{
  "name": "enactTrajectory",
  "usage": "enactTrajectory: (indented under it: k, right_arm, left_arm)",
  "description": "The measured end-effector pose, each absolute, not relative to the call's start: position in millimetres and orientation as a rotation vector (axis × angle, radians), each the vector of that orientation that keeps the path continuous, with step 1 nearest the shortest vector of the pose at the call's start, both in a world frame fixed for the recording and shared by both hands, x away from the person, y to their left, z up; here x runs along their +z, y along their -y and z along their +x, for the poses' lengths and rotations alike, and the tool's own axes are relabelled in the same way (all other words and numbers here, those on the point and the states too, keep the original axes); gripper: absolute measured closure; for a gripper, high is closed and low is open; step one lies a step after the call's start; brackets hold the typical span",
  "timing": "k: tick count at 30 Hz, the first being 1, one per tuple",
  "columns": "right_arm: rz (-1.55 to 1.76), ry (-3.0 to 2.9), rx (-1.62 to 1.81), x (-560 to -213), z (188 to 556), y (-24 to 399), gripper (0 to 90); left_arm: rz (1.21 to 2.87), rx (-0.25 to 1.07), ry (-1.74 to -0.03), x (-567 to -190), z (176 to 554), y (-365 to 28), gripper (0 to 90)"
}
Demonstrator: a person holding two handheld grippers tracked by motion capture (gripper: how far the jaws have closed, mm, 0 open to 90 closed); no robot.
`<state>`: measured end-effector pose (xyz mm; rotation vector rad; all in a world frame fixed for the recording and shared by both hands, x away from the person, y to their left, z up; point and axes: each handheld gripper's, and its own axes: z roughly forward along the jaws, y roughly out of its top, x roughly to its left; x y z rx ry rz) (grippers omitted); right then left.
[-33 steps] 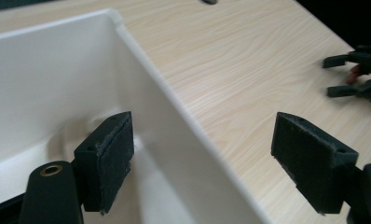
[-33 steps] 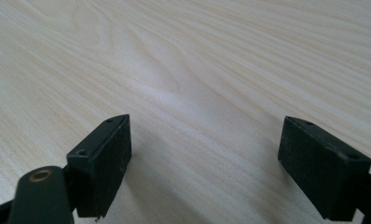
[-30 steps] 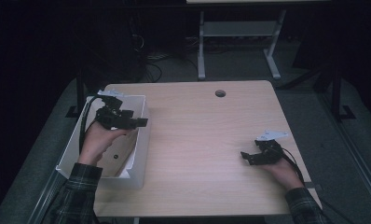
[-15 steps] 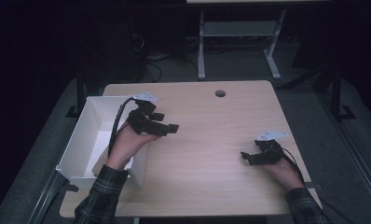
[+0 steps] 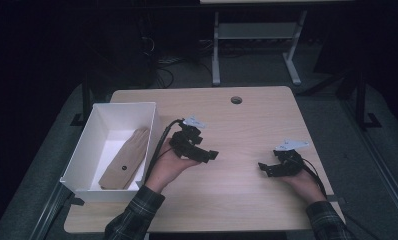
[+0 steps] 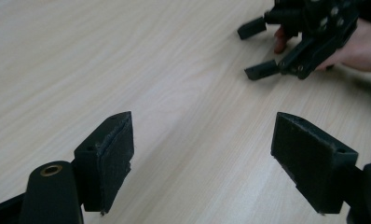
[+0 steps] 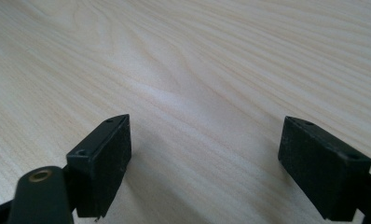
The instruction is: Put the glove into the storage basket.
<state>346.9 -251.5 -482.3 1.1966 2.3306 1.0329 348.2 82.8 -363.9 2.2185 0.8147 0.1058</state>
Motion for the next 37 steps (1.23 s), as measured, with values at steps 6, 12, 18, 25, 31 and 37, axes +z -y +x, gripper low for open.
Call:
enactTrajectory:
  k: [6,12,18,25,31,37]
  right_arm:
    - [1.196,-2.331,1.032,-482.3,347.0,251.5,16.8]
    - [1.195,-2.331,1.032,-482.3,347.0,251.5,16.7]
    - [1.195,-2.331,1.032,-482.3,347.0,251.5,16.8]
    - [1.195,-2.330,1.033,-482.4,347.0,251.4,16.8]
    - [1.195,-2.331,1.032,-482.3,347.0,251.5,16.8]
    - [1.198,-2.329,1.034,-482.4,346.8,251.3,16.7]
  left_arm:
    - [2.251,0.108,-0.792,-394.5,343.7,-69.7,20.1]
    - [2.290,0.118,-0.769,-424.1,342.6,-64.3,19.9]
    - [2.320,0.134,-0.766,-447.6,344.9,-66.3,19.3]
    - [2.329,0.155,-0.766,-460.9,345.3,-68.6,18.0]
    - [2.339,0.171,-0.760,-465.5,343.9,-68.6,17.4]
    - [2.368,0.198,-0.714,-466.7,342.4,-70.1,14.8]
